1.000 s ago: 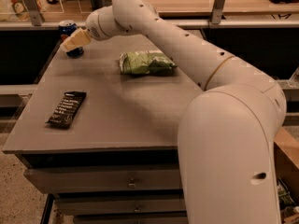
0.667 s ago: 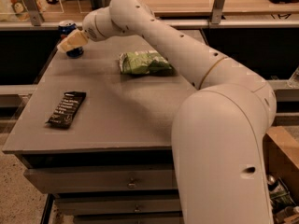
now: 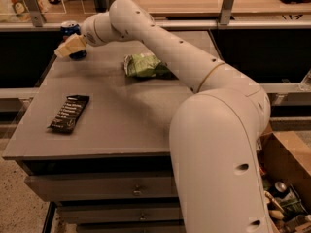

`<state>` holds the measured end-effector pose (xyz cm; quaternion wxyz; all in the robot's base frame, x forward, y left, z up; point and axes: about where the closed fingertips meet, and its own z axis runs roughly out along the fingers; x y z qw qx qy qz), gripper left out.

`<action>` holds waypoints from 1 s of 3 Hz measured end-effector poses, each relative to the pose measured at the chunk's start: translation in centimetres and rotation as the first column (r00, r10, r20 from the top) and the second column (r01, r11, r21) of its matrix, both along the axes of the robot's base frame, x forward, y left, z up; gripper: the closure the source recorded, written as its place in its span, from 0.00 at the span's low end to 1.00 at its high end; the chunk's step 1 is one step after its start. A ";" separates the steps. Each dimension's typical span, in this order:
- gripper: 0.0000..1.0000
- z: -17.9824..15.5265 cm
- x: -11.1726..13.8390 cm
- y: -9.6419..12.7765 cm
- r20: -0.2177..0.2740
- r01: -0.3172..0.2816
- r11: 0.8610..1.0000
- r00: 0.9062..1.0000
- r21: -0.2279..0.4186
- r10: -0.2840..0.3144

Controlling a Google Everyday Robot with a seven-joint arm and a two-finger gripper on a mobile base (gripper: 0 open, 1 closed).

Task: Move pepsi can near green jalapeno chip bag

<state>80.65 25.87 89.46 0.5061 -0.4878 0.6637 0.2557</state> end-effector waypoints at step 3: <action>0.00 -0.6 0.2 2.3 0.002 -0.023 0.999 1.000 0.032 0.023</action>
Offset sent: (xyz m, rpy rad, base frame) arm 0.0019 0.0187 -0.0044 0.0316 -0.0045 0.0197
